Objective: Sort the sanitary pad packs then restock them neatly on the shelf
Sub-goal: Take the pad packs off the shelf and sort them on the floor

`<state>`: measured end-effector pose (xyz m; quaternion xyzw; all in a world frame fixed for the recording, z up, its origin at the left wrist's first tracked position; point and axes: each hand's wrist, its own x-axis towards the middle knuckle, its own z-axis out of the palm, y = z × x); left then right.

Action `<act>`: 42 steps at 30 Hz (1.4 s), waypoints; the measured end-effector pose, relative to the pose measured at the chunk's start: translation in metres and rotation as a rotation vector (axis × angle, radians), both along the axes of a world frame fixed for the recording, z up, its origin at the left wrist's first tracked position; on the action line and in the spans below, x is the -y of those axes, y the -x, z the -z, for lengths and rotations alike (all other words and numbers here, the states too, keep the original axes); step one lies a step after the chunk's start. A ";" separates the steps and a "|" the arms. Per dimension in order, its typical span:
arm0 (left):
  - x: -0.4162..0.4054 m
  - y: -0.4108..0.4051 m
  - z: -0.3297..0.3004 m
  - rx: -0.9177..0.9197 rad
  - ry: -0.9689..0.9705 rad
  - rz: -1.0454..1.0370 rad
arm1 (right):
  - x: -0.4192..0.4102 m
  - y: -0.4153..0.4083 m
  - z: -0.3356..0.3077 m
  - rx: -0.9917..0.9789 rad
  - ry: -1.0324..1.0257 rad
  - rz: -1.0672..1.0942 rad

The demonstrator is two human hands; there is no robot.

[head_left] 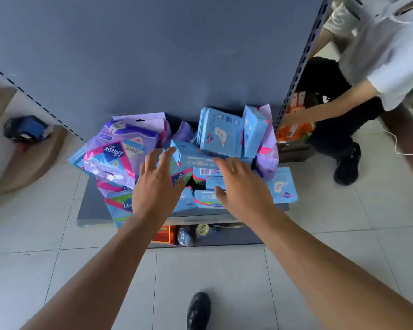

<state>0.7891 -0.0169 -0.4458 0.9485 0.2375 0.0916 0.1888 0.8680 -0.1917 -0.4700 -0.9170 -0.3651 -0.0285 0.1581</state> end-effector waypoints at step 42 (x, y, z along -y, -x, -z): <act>0.091 0.010 0.004 0.275 1.490 -0.087 | 0.069 0.051 -0.005 -1.184 -1.165 0.518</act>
